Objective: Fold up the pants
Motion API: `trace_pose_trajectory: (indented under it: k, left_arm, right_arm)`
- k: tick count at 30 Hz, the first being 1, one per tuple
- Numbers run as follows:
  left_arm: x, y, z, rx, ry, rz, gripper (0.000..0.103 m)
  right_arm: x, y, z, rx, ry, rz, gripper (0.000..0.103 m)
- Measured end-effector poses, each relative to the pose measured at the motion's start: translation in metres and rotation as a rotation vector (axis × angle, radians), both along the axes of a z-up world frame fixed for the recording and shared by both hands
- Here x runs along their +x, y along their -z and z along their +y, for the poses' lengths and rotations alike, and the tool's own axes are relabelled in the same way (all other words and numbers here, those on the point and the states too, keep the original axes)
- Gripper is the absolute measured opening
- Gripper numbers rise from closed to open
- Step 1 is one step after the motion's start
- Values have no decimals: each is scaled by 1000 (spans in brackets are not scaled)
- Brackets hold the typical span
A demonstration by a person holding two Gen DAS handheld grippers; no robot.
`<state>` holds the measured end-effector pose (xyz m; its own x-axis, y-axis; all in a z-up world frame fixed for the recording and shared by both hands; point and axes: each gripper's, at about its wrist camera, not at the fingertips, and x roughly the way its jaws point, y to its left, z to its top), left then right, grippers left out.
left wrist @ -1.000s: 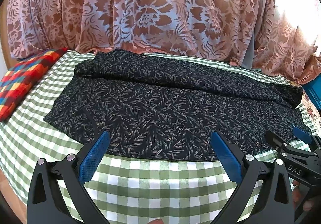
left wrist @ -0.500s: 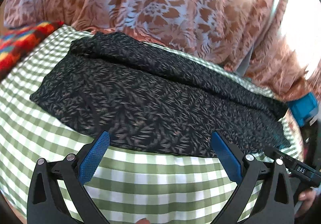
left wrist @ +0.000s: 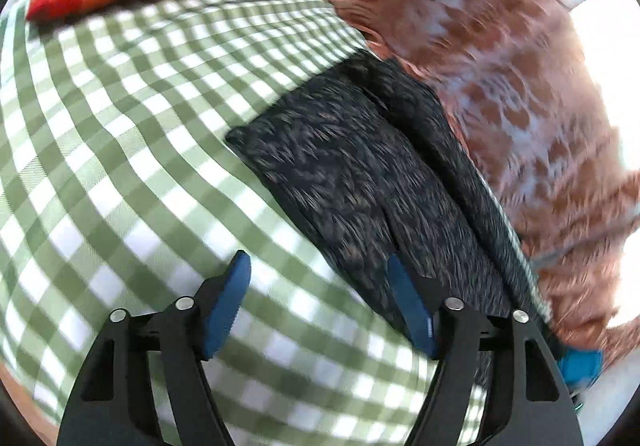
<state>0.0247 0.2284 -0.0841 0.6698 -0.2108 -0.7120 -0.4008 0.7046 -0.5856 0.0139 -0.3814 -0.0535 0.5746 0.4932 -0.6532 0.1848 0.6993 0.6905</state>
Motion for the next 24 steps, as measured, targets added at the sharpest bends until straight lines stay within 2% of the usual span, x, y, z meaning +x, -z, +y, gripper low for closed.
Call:
trace_pose_trajectory:
  k: [6, 7, 8, 10, 11, 12, 14, 16, 20, 24]
  left_arm:
    - [32, 12, 20, -29, -44, -12, 69]
    - [39, 13, 20, -16, -41, -11, 55]
    - [46, 14, 20, 4, -41, 7, 29]
    - [52, 18, 24, 10, -43, 36, 8]
    - [50, 18, 26, 4, -46, 29, 6]
    - [47, 17, 26, 8, -45, 23, 6]
    - [35, 10, 26, 22, -34, -1, 5]
    - [20, 3, 26, 23, -29, -13, 5]
    - [-21, -11, 26, 53, -15, -23, 5]
    - [-64, -8, 23, 102, 1, 18, 5]
  right_arm:
    - [27, 12, -6, -23, 44, 19, 66]
    - [30, 13, -8, -25, 48, 18, 65]
    - [34, 14, -9, -24, 52, 18, 63]
    - [38, 15, -14, -41, 69, 22, 53]
    - [40, 16, -16, -47, 70, 25, 44]
    - [41, 16, -18, -66, 73, 30, 27]
    - [43, 17, -21, -95, 79, 48, 10]
    - [40, 13, -23, -111, 63, 45, 6]
    - [21, -2, -22, -164, 1, 18, 5]
    - [-7, -11, -22, -211, -63, 17, 5]
